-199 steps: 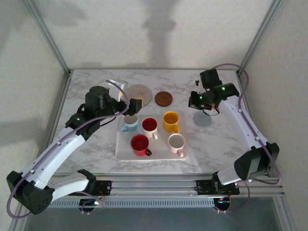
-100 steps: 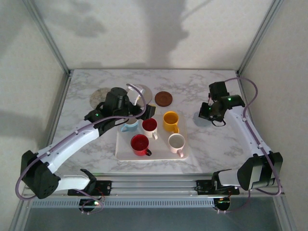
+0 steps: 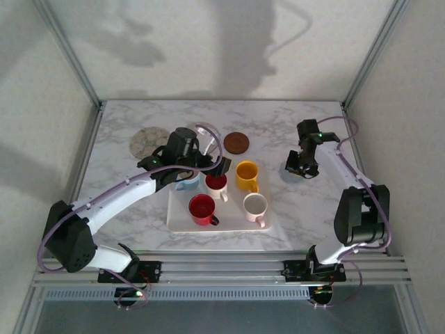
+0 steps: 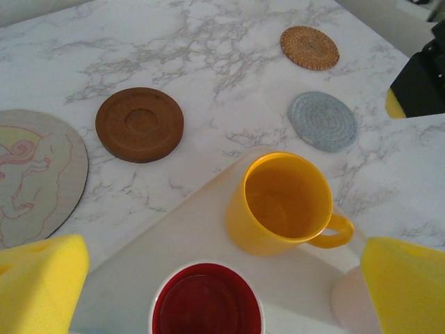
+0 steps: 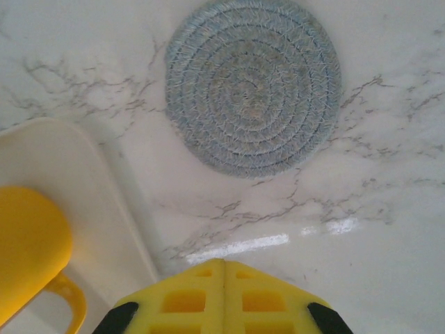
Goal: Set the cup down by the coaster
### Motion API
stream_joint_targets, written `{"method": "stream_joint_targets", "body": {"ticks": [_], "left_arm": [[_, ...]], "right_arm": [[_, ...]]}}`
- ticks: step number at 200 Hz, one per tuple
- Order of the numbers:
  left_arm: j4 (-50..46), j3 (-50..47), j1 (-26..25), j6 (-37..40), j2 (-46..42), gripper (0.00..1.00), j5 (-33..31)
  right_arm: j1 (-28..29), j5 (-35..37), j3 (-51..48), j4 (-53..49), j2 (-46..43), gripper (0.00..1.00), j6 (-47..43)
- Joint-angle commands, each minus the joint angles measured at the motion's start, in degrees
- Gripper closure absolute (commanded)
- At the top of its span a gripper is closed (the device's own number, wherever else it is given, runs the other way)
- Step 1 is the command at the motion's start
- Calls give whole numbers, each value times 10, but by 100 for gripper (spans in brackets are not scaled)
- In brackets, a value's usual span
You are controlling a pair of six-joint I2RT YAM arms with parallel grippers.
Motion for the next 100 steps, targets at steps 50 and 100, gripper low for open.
{"method": "stream_joint_targets", "body": {"ticks": [50,100], "left_arm": [[-5,29,-3,25,24,0,-15],[-13,34,-2,31,29,0,-26]], "right_arm": [[-10,34,11,43,92,100,7],[-11,45,49,48,166,100,7]]}}
